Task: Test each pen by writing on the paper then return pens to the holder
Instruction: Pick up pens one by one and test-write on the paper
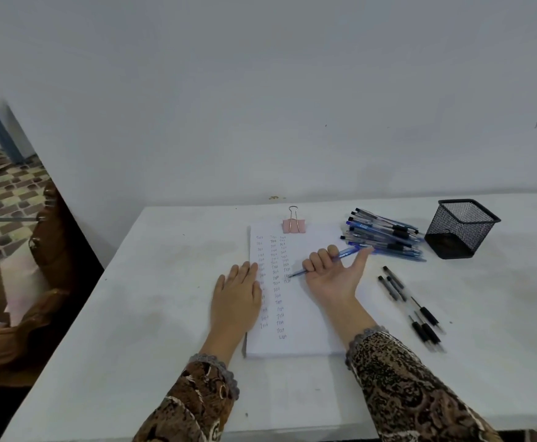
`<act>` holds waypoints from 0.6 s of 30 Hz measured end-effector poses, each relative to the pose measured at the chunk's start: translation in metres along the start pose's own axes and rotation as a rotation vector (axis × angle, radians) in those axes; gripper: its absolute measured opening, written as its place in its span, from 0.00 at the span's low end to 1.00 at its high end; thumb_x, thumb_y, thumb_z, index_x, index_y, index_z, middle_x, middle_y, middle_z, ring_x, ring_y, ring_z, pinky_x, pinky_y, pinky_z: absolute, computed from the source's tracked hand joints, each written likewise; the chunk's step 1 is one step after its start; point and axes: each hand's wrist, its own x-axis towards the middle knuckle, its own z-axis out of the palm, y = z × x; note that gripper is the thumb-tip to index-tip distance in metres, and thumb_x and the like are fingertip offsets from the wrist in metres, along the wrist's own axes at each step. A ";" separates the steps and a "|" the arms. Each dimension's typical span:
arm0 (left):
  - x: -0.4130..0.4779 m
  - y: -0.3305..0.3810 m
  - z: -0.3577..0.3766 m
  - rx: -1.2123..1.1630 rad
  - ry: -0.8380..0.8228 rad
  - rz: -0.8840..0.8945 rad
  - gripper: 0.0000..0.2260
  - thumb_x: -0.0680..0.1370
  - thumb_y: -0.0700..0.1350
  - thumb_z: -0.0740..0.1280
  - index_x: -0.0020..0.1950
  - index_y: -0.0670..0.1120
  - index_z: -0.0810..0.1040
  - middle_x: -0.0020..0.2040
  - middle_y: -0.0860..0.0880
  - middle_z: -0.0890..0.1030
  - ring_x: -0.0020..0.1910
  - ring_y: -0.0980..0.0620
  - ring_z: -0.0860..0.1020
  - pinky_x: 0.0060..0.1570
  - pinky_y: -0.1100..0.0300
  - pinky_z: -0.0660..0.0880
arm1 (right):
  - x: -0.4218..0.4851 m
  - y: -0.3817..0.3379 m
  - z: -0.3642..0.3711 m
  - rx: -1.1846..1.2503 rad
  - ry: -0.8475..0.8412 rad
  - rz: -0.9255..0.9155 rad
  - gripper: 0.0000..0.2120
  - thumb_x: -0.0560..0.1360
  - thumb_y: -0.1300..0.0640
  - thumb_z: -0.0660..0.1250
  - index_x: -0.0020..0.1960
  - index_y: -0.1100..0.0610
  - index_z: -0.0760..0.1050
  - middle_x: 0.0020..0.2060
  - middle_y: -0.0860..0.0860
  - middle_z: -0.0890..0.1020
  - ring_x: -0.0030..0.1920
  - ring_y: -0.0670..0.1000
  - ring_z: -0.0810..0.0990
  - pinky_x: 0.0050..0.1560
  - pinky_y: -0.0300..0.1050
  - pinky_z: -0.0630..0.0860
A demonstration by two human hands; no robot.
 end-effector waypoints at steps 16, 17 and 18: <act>0.002 -0.002 0.003 0.006 0.014 0.001 0.22 0.82 0.48 0.46 0.76 0.51 0.50 0.77 0.53 0.52 0.76 0.53 0.49 0.74 0.54 0.45 | 0.005 0.010 -0.004 -0.936 -0.130 -0.143 0.16 0.73 0.76 0.62 0.34 0.58 0.65 0.23 0.50 0.72 0.22 0.46 0.72 0.23 0.34 0.67; 0.002 -0.002 0.003 0.005 0.013 0.001 0.22 0.82 0.48 0.46 0.76 0.51 0.50 0.77 0.53 0.52 0.76 0.53 0.49 0.74 0.54 0.45 | 0.005 0.012 -0.006 -1.001 -0.116 -0.181 0.20 0.72 0.77 0.61 0.32 0.57 0.61 0.22 0.47 0.68 0.21 0.46 0.67 0.22 0.34 0.64; 0.002 -0.002 0.003 0.004 0.013 0.001 0.22 0.82 0.48 0.46 0.76 0.50 0.50 0.77 0.53 0.52 0.76 0.53 0.49 0.74 0.54 0.45 | 0.003 0.014 -0.006 -1.049 -0.090 -0.219 0.22 0.70 0.78 0.60 0.31 0.55 0.57 0.22 0.45 0.64 0.22 0.46 0.63 0.23 0.34 0.61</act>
